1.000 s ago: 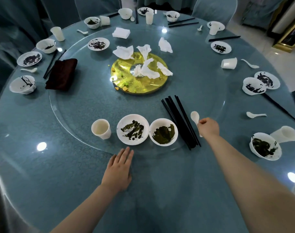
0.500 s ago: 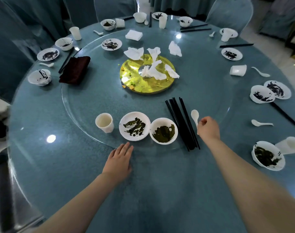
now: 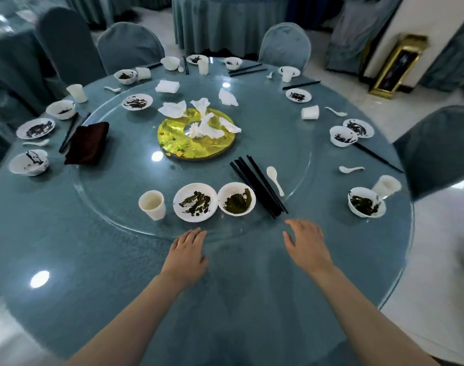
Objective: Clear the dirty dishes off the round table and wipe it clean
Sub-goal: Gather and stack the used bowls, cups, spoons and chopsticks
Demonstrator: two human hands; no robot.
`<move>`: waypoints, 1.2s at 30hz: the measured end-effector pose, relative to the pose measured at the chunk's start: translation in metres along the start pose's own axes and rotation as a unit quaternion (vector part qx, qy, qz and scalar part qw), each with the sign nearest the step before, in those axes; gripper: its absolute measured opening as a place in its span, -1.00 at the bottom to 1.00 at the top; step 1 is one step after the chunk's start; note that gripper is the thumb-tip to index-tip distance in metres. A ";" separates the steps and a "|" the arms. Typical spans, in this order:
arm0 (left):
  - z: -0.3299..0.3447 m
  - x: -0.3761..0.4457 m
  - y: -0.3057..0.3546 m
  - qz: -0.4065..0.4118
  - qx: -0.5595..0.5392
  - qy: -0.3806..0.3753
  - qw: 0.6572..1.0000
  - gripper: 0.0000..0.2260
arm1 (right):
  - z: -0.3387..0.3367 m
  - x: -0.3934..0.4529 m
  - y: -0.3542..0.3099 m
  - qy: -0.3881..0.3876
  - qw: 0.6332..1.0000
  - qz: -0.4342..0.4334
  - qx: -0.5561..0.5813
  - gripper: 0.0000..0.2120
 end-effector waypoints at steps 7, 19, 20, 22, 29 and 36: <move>-0.008 -0.041 0.027 0.096 -0.051 0.012 0.994 -0.46 | -0.009 -0.117 0.002 -0.014 0.984 0.165 0.061 -0.60; 0.014 -0.119 0.164 0.329 -0.037 -0.019 0.943 -0.50 | -0.065 -0.339 0.024 0.069 0.933 0.343 0.080 -0.55; 0.019 -0.127 0.181 0.348 -0.036 -0.020 0.936 -0.48 | -0.071 -0.358 0.030 0.070 0.928 0.359 0.072 -0.54; 0.031 -0.146 0.217 0.391 -0.040 -0.027 0.919 -0.44 | -0.084 -0.395 0.043 0.090 0.915 0.387 0.067 -0.54; 0.081 -0.240 0.354 0.520 -0.062 -0.060 0.850 -0.41 | -0.128 -0.522 0.096 0.172 0.859 0.477 0.071 -0.56; 0.155 -0.352 0.491 0.588 -0.093 -0.108 0.796 -0.53 | -0.154 -0.660 0.182 0.174 0.830 0.528 0.049 -0.55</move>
Point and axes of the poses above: each hand's wrist, its own x-axis towards the middle knuckle, its own z-axis out of the palm, y = z × x, the point moved 5 cm from there along x, towards the middle knuckle, and after that the axes turned 3 degrees about -x, right-handed, at the moved point
